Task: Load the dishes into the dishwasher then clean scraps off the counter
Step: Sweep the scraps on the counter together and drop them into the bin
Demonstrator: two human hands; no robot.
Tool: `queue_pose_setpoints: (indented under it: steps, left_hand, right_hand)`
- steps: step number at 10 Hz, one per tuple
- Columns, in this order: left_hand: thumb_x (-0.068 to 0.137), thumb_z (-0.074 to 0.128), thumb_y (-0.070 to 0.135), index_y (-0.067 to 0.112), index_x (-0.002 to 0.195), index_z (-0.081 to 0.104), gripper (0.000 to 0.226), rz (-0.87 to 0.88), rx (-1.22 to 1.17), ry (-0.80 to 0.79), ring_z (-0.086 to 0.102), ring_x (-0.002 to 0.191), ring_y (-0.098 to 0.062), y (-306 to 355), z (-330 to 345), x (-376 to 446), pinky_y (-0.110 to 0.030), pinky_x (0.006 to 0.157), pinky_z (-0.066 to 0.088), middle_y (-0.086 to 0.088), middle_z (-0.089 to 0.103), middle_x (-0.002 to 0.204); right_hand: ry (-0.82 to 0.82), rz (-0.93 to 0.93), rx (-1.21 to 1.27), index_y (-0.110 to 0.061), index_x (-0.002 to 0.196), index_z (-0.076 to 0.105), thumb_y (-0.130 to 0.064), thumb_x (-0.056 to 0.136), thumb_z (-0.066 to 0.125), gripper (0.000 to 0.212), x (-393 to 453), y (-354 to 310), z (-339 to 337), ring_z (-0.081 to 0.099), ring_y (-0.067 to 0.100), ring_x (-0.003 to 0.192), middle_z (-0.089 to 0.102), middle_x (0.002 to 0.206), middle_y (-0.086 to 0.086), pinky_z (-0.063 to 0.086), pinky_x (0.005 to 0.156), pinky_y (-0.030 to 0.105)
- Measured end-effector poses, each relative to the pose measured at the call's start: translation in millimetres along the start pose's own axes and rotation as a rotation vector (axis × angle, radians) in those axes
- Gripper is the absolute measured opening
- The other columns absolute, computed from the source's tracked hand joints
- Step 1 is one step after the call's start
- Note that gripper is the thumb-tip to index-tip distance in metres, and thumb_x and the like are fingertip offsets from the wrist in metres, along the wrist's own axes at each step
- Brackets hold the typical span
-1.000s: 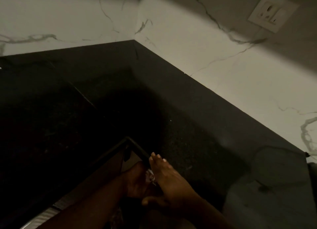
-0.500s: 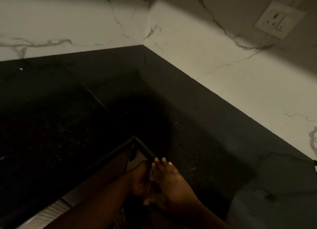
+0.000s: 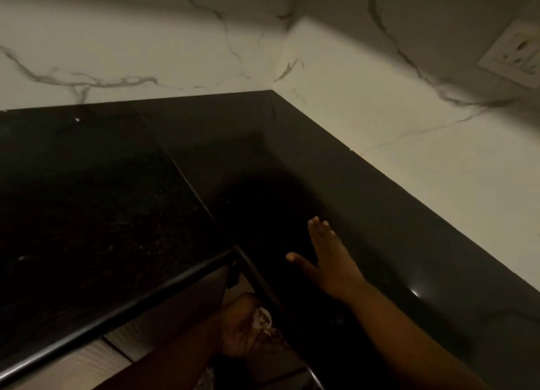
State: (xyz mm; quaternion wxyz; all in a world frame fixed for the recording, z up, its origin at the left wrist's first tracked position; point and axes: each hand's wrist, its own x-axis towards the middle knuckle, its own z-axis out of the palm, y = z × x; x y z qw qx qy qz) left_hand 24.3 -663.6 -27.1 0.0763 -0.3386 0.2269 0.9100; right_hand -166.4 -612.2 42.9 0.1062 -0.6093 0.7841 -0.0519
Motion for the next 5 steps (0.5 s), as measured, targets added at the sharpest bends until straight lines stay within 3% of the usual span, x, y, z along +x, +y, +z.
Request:
queue_pose_setpoints:
  steps: [1,2,3,4,5]
  left_hand:
    - [0.091,0.038,0.023,-0.005,0.111,0.067,0.045,0.023,-0.084,-0.036,0.067,0.084,-0.035,1,-13,12,-0.042,0.072,0.059,-0.024,0.065,0.107]
    - [0.092,0.038,0.025,-0.002,0.117,0.065,0.046,0.023,-0.080,-0.011,0.063,0.097,-0.033,0,-19,18,-0.044,0.082,0.056,-0.021,0.063,0.115]
    - [0.085,0.042,0.023,-0.003,0.115,0.065,0.046,0.048,-0.100,0.013,0.062,0.096,-0.033,3,-20,15,-0.043,0.083,0.055,-0.022,0.061,0.117]
    - [0.087,0.039,0.018,-0.002,0.096,0.072,0.039,0.098,-0.180,-0.027,0.071,0.076,-0.029,3,-18,6,-0.036,0.064,0.059,-0.019,0.071,0.089]
    - [0.090,0.057,0.038,0.010,0.117,0.059,0.039,0.245,-0.207,0.124,0.069,0.073,-0.012,-5,-29,6,-0.026,0.069,0.056,0.000,0.071,0.084]
  right_hand:
    - [-0.165,0.008,-0.069,-0.012,0.152,-0.007,-0.098,0.057,0.008,0.129,36,22,-8,-0.017,0.016,0.144,-0.015,0.159,0.006,-0.010,0.116,0.029]
    - [-0.191,-0.095,-0.119,-0.011,0.151,-0.009,-0.098,0.057,0.004,0.129,37,18,4,-0.020,0.017,0.144,-0.019,0.157,0.006,-0.014,0.115,0.029]
    - [-0.142,-0.329,-0.247,-0.006,0.152,0.001,-0.089,0.074,0.014,0.115,5,-9,25,-0.003,0.026,0.147,-0.008,0.157,0.010,-0.010,0.118,0.027]
    - [-0.051,-0.429,-0.311,-0.002,0.143,0.032,-0.081,0.082,0.021,0.101,-34,-40,50,0.028,0.028,0.140,0.031,0.151,0.013,0.010,0.114,0.033]
    - [-0.009,-0.449,-0.228,-0.012,0.148,0.022,-0.074,0.089,0.015,0.086,-58,-70,68,0.028,0.013,0.140,0.030,0.152,0.004,0.016,0.115,0.034]
